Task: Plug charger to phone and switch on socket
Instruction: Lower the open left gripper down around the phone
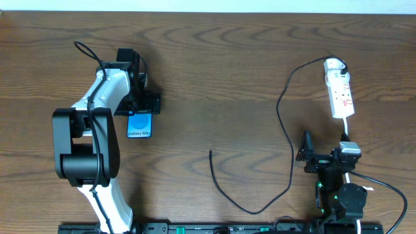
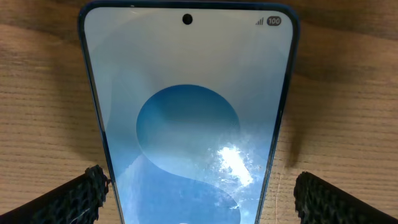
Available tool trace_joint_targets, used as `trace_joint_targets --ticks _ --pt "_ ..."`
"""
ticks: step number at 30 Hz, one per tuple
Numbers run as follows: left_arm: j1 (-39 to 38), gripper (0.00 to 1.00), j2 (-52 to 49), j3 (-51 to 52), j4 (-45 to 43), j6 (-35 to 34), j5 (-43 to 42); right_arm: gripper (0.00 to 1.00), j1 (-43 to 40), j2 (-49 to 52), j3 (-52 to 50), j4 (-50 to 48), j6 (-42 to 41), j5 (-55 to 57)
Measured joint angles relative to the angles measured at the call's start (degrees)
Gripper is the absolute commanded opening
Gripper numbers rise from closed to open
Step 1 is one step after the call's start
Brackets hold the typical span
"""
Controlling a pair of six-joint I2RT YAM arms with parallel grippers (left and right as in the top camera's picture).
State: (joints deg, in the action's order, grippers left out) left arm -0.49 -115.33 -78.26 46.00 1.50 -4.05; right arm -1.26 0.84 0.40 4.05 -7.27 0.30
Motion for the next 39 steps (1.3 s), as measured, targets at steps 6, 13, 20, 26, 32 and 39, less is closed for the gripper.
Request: trace_joint_targets --ticks 6,13,20,26,32,39 --pt "0.0 0.98 0.0 0.0 0.0 0.0 1.99 0.99 0.0 0.0 0.0 0.0 0.0 0.0" --pt "0.0 0.98 0.0 0.28 -0.28 0.0 3.15 0.99 0.0 0.0 0.0 0.0 0.0 0.0" --pt "0.0 0.98 0.0 0.68 -1.16 0.0 2.93 0.99 0.0 0.0 0.0 0.0 0.0 0.0" --pt "0.0 0.98 0.0 0.68 -1.36 0.0 2.91 0.99 0.0 0.0 0.0 0.0 0.0 0.0" --pt "0.0 0.98 0.0 0.68 -1.4 0.0 2.91 0.99 0.0 0.0 0.0 0.0 0.0 0.0" --pt "0.0 0.98 0.0 0.94 -1.46 0.0 2.91 0.99 0.0 0.0 0.0 0.0 0.0 0.0"
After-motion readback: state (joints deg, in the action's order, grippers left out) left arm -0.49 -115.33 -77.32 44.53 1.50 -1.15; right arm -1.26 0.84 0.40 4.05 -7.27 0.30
